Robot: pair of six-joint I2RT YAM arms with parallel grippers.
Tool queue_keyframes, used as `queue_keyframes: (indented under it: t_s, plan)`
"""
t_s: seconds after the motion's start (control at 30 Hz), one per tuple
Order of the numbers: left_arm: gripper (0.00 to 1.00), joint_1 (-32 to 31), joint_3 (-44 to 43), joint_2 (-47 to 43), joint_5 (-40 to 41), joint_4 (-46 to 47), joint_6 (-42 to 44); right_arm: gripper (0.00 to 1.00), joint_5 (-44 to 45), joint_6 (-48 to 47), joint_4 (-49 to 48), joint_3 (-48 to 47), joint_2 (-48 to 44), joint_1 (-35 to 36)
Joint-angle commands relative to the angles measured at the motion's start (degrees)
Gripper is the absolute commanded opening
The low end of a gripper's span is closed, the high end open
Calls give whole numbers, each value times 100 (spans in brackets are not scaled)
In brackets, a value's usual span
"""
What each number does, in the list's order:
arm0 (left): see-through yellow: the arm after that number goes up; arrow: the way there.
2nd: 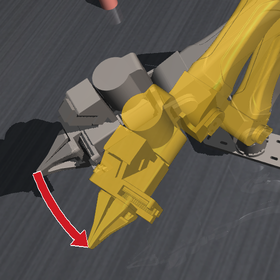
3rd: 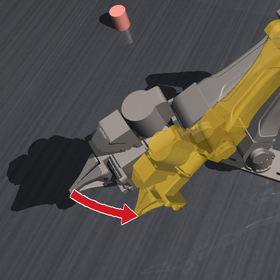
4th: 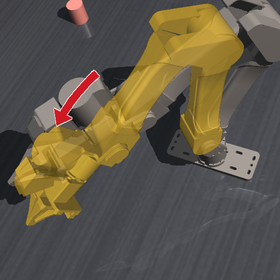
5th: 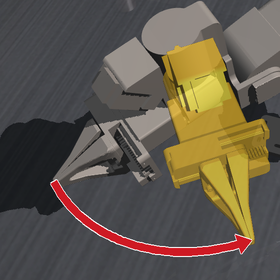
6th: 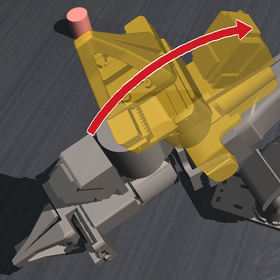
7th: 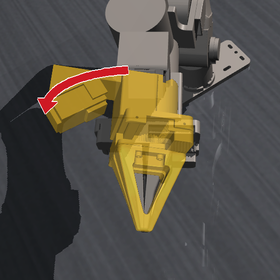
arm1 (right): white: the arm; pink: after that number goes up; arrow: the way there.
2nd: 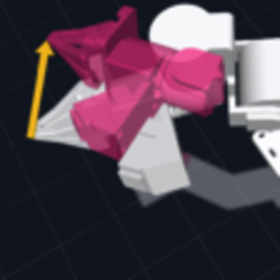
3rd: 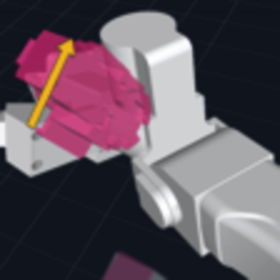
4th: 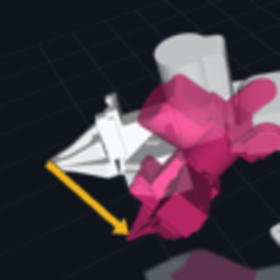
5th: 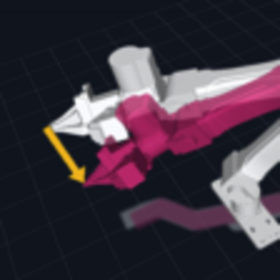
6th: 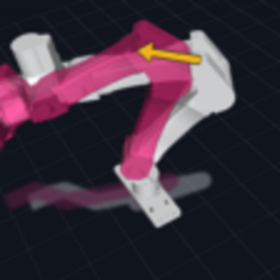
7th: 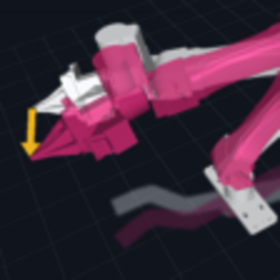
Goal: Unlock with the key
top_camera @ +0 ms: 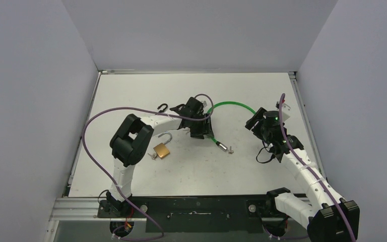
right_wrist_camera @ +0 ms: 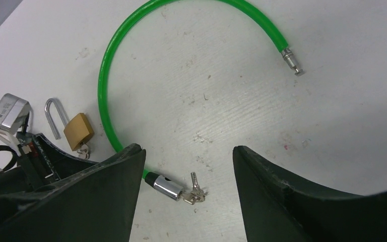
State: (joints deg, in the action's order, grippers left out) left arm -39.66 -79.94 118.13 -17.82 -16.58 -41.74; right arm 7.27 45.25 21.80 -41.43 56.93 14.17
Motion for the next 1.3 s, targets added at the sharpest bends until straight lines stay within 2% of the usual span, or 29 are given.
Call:
queue_keyframes:
  t_s: [0.0,0.1,0.17,0.2,0.37,0.47,0.53,0.7,0.9,1.07,1.27]
  plan:
    - [55,-14,-328,-586,465,-558,635,67,341,-213,265,-330,-204,-51]
    - [61,-16,-254,-1119,710,-649,862,70,482,-453,464,-503,-327,-55]
    - [75,-7,-154,-1518,916,-718,1024,74,600,-606,586,-629,-446,-56]
    - [78,1,-81,-1740,1139,-756,1085,76,662,-681,641,-681,-500,-60]
    - [85,8,741,-3097,2178,-520,1406,87,1113,-886,928,-966,-758,-70]
    - [88,31,1209,-3985,2923,-496,1552,97,1442,-939,1104,-1183,-883,-73]
    - [89,61,1479,-4575,3436,-572,1576,100,1762,-929,1203,-1349,-983,-73]
    - [94,79,2082,-6210,4486,-865,1530,100,2243,-485,1625,-1533,-1293,-68]
    - [97,81,2181,-7668,5340,-2056,1173,100,2481,2,2053,-1483,-1599,-64]
    - [97,81,1952,-8303,5844,-2883,1056,100,2484,14,2222,-1619,-1576,-63]
    - [97,95,1695,-8484,6257,-3308,1156,100,2560,-45,2210,-1721,-1579,-59]
